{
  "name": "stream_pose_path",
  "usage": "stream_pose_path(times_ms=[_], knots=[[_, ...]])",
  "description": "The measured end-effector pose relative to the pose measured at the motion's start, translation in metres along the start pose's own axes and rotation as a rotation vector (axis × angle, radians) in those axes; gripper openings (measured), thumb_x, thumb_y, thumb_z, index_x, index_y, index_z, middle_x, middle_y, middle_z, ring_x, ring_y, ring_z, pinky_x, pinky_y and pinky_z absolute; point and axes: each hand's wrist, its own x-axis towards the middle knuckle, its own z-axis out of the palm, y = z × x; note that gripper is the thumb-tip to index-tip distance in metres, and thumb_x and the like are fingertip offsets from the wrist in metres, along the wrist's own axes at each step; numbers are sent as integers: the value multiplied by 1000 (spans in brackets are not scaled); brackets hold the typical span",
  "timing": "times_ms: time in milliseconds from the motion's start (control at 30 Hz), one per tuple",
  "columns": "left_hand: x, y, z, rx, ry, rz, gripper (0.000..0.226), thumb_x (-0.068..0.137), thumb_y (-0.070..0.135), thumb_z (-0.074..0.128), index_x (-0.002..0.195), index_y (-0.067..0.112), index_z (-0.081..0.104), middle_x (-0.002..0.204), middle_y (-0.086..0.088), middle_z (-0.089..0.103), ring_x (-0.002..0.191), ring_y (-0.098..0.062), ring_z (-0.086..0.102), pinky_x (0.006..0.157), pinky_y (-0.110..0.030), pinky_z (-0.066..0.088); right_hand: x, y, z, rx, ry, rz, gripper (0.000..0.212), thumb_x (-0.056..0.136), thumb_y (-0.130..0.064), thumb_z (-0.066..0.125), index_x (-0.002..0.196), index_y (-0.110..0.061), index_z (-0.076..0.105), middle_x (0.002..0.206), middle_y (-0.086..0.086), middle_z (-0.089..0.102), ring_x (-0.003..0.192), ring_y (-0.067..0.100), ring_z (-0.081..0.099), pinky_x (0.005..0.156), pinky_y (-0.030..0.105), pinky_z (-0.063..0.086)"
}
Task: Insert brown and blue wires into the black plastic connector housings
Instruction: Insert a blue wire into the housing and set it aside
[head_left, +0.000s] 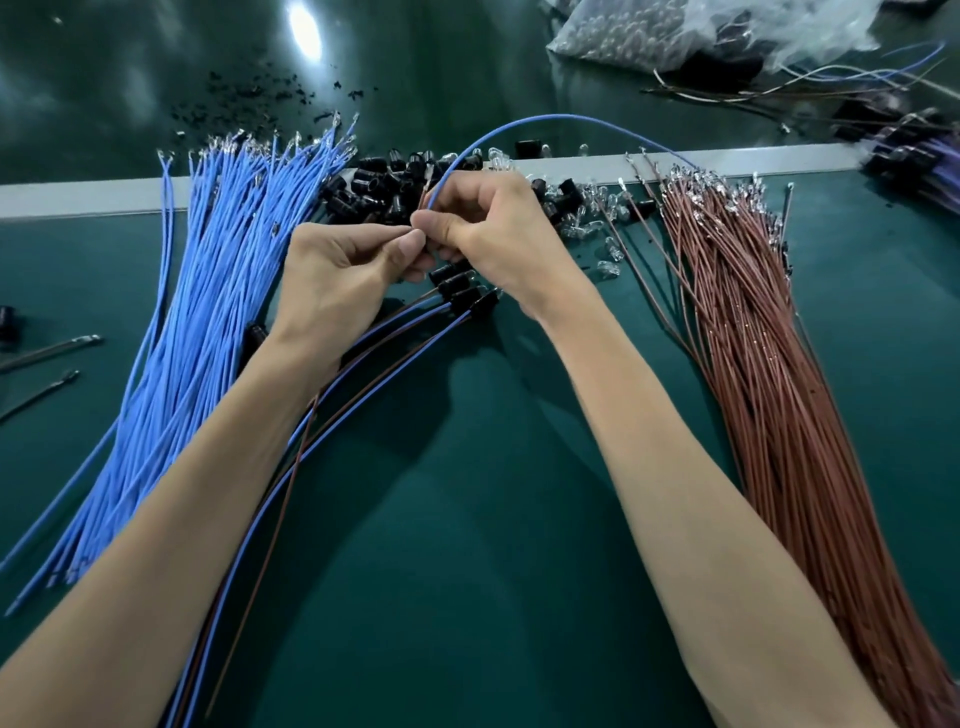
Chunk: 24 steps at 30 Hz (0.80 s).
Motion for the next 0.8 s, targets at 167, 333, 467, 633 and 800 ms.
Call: stream_pose_path(times_ms=[167,333,467,633,800], knots=[[-1,2,2,-97,-2,-125,14,92,13,60,92,6,72,67,8,72,63,-4,64,65,-15,50,1,-2,1,32,-25,48,19,86,-9,68,70,-14,61,67,6,61,62,19,59,68,33,56],[6,9,-7,-252,-118,-336,18,89,27,62,82,17,75,75,5,71,66,-4,59,64,-13,45,3,-9,-8,234,48,120,25,94,-12,57,69,-17,53,61,-4,55,52,5,50,53,17,41],[9,11,-9,-359,-166,-431,17,95,26,52,96,20,69,71,10,65,61,-1,51,60,-11,40,5,-11,-23,-135,-31,237,31,90,-10,52,60,-14,50,57,0,54,43,6,46,46,18,34],[8,17,-10,-540,-164,-493,19,98,27,46,96,24,64,82,12,71,71,0,61,70,-15,41,-2,-15,-34,-760,-256,297,27,81,-39,69,64,-20,63,70,-4,67,64,2,58,66,20,45],[6,19,-1,-620,-67,-535,16,97,30,51,87,25,63,83,10,62,70,-1,51,67,-15,38,-15,-15,-20,-541,11,-93,18,82,-35,73,81,-17,70,66,-5,58,60,2,49,64,21,41]])
